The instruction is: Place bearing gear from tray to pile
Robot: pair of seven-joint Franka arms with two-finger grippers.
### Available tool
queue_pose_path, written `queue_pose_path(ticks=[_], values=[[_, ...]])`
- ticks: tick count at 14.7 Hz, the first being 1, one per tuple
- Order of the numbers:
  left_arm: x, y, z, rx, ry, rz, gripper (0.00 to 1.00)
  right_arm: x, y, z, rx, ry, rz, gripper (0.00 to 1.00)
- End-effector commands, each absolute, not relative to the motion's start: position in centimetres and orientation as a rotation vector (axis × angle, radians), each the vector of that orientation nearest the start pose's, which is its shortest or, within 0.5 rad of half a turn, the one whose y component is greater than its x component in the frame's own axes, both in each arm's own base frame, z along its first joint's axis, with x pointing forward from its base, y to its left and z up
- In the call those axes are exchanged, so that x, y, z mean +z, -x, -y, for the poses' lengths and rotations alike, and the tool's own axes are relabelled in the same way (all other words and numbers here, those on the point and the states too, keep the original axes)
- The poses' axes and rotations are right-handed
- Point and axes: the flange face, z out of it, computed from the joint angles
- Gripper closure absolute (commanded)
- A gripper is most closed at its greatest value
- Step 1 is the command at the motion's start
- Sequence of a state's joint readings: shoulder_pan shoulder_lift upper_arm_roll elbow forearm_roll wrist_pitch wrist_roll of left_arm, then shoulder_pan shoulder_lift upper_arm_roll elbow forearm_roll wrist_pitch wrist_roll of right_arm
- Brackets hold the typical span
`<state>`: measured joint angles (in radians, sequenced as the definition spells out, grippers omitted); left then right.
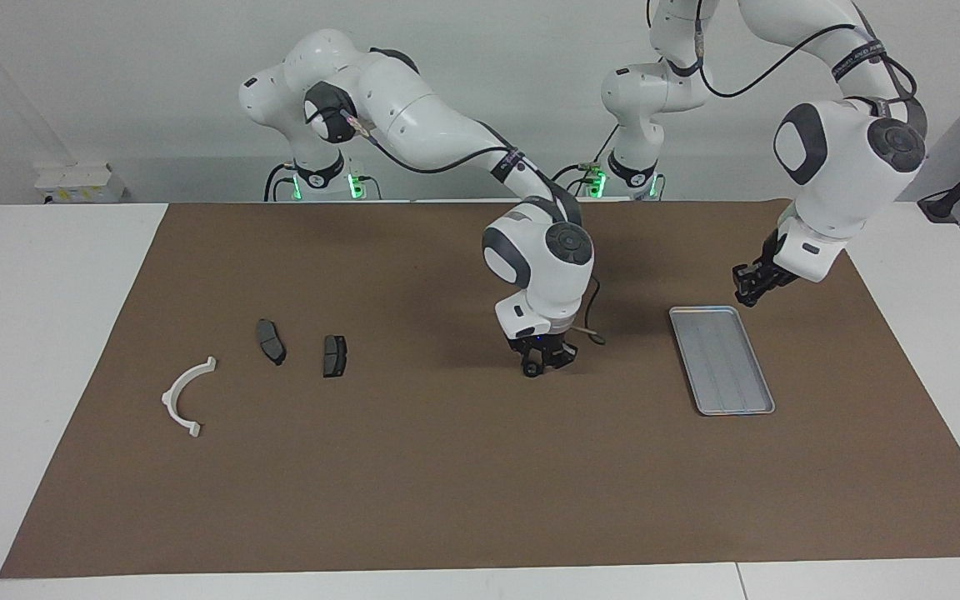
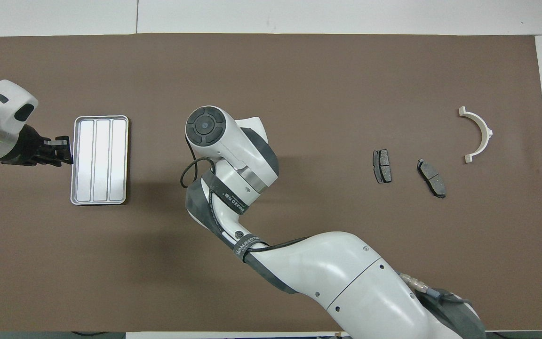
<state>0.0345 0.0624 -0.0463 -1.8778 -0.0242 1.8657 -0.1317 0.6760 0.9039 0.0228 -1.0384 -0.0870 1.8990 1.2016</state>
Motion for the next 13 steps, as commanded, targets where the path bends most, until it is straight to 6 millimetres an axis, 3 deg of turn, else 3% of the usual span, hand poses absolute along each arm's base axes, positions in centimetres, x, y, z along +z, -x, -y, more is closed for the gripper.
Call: queue_pose_path(ticks=[1, 3, 4, 6, 7, 9, 12, 13], values=[[47.6, -56.8, 3.4, 0.117, 3.155, 0.229, 0.92, 34.1, -61.7, -44.3, 0.004, 3.188, -0.676, 1.0], [47.5, -56.8, 6.3, 0.102, 3.148, 0.274, 0.92, 40.1, -63.6, -38.8, 0.057, 3.216, -0.497, 1.0], [47.5, -56.7, 8.8, 0.09, 3.148, 0.278, 0.92, 42.6, -64.6, -35.6, 0.073, 3.222, -0.391, 1.0], [47.6, -56.5, 13.7, 0.021, 3.155, 0.337, 0.92, 45.8, -66.2, -29.2, 0.138, 3.232, -0.177, 1.0], [47.0, -56.2, 17.1, -0.01, 3.161, 0.364, 0.92, 47.0, -66.9, -25.8, 0.163, 3.23, -0.088, 1.0], [46.4, -55.8, 22.5, -0.055, 3.193, 0.429, 0.92, 48.2, -68.4, -19.4, 0.192, 3.218, 0.084, 1.0], [41.9, -57.2, 32.8, -0.013, 3.185, 0.499, 0.92, 47.9, -71.3, -10.4, 0.1, 3.18, 0.257, 1.0], [39.9, -57.7, 35.3, -0.004, 3.171, 0.52, 0.92, 46.1, -71.7, -8.2, 0.112, 3.175, 0.288, 1.0]])
